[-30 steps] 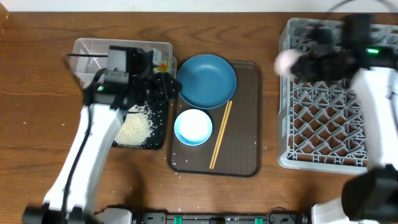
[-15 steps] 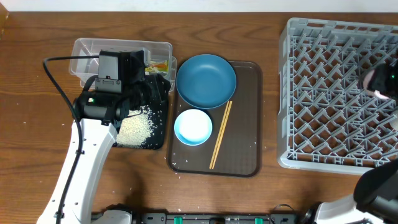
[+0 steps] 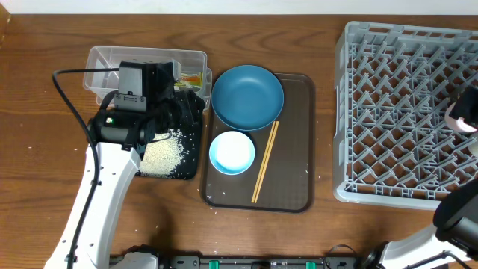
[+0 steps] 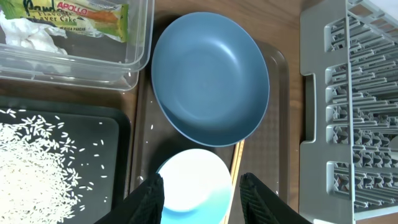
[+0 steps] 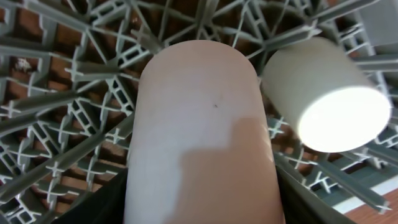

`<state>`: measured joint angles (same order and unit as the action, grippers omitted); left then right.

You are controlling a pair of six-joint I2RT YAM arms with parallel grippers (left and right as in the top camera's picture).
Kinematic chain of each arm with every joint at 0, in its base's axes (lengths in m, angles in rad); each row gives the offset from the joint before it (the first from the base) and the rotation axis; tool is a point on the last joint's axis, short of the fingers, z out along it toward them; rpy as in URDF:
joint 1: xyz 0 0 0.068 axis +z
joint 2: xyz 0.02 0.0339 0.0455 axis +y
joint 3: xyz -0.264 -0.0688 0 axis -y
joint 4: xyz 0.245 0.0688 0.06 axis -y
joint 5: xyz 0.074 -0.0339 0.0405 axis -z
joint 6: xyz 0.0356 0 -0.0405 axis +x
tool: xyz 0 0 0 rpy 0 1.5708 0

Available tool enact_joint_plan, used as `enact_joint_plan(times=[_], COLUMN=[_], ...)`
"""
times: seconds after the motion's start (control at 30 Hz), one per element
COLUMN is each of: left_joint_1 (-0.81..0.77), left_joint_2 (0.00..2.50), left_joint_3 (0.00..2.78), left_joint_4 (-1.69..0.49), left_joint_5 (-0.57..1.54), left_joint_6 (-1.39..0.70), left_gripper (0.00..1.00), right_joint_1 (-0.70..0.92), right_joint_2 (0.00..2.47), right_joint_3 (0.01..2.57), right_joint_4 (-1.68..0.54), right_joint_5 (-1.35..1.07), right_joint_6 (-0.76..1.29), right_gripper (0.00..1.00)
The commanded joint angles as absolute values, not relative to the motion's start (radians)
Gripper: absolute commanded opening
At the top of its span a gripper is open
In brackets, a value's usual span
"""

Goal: Sort waste into correct bins and load items into the dishwasher rack
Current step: 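Place the pink cup upside down in the dish rack with the right gripper, then grasp the blue plate with the right gripper and lift it into the rack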

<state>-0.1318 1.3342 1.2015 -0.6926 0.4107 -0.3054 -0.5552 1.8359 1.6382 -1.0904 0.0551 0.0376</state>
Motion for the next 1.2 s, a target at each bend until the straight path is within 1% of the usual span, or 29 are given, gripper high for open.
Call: enact_joint_plan(times=[0.0, 0.07, 0.13, 0.17, 0.2, 0.23, 0.27, 0.3, 0.37, 0.4, 0.63, 0.9, 1.03, 1.17], left_joint_1=[-0.128, -0.128, -0.128, -0.128, -0.128, -0.128, -0.128, -0.128, -0.128, -0.128, -0.128, -0.128, -0.128, -0.128], left_joint_2=[1.339, 1.339, 1.339, 1.339, 1.339, 1.339, 1.339, 1.339, 1.339, 1.339, 1.339, 1.339, 1.339, 1.339], left_joint_3=[1.208, 1.208, 1.208, 1.208, 1.208, 1.208, 1.208, 1.208, 1.208, 1.208, 1.208, 1.203, 1.200, 1.199], left_joint_4=[-0.696, -0.696, -0.696, -0.696, -0.696, -0.696, -0.696, -0.696, -0.696, -0.696, -0.699, -0.731, -0.779, -0.823], left_joint_5=[0.395, 0.395, 0.395, 0.395, 0.395, 0.395, 0.395, 0.395, 0.395, 0.395, 0.395, 0.379, 0.345, 0.346], left_joint_6=[-0.285, -0.285, -0.285, -0.285, -0.285, -0.285, -0.285, -0.285, -0.285, -0.285, -0.285, -0.285, -0.285, -0.285], left_gripper=[0.43, 0.43, 0.43, 0.43, 0.43, 0.43, 0.43, 0.43, 0.43, 0.43, 0.43, 0.43, 0.44, 0.44], right_joint_1=[-0.562, -0.562, -0.562, -0.562, -0.562, -0.562, -0.562, -0.562, -0.562, -0.562, -0.562, -0.537, -0.444, -0.266], right_joint_2=[1.853, 1.853, 1.853, 1.853, 1.853, 1.853, 1.853, 1.853, 1.853, 1.853, 1.853, 1.825, 1.775, 1.751], right_joint_3=[1.631, 1.630, 1.630, 1.629, 1.628, 1.628, 1.628, 1.627, 1.626, 1.627, 1.627, 1.639, 1.641, 1.641], right_joint_4=[-1.100, -1.099, -1.099, -1.102, -1.108, -1.118, -1.124, -1.127, -1.129, -1.129, -1.111, -1.058, -1.000, -0.929], right_joint_5=[0.015, 0.014, 0.014, 0.014, 0.014, 0.014, 0.014, 0.014, 0.014, 0.014, -0.038, -0.289, -0.353, -0.379], right_joint_6=[0.052, 0.052, 0.052, 0.052, 0.052, 0.052, 0.052, 0.052, 0.052, 0.052, 0.056, 0.031, 0.017, 0.004], right_gripper=[0.03, 0.02, 0.04, 0.07, 0.13, 0.23, 0.41, 0.56, 0.90, 0.99, 0.99, 0.99, 0.99, 0.99])
